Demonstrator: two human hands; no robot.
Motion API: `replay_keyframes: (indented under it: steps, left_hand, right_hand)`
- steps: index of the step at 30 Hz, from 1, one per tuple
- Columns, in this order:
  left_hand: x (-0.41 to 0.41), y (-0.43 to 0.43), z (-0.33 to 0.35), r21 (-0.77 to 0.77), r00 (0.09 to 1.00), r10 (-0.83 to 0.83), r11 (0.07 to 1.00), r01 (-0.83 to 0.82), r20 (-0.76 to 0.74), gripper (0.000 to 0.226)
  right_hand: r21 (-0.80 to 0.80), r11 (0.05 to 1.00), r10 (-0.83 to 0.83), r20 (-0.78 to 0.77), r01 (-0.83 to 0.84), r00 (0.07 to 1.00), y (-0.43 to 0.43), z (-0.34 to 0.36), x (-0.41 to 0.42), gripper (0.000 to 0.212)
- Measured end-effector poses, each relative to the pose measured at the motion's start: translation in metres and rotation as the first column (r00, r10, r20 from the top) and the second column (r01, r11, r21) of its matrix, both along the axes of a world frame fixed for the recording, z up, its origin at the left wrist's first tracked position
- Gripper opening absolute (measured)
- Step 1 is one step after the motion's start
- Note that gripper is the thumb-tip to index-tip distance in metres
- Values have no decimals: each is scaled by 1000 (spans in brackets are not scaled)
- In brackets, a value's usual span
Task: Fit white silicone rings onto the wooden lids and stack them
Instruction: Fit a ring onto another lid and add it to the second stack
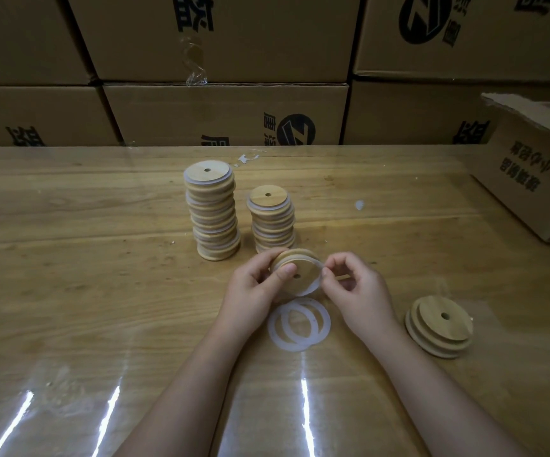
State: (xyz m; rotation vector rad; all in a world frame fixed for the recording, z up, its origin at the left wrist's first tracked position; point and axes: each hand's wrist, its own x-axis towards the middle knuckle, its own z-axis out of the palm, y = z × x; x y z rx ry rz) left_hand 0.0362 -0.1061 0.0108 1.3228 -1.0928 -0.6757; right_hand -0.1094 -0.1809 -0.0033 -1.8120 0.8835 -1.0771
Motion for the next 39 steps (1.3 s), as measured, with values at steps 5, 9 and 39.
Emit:
replay_keyframes:
  steps: [5, 9, 39]
  left_hand:
    - [0, 0, 1, -6, 999, -9, 1000, 9, -35, 20]
    - [0, 0, 2, -22, 994, 1, 1000, -3, -105, 19]
    - [3, -3, -8, -34, 964, 65, 998, -58, 258, 32]
  right_hand:
    - [31, 998, 52, -16, -51, 999, -1, -1, 0, 22]
    - [40, 996, 76, -9, -75, 997, -1, -2, 0, 19]
    - [74, 996, 27, 221, -44, 975, -3, -1, -2, 26]
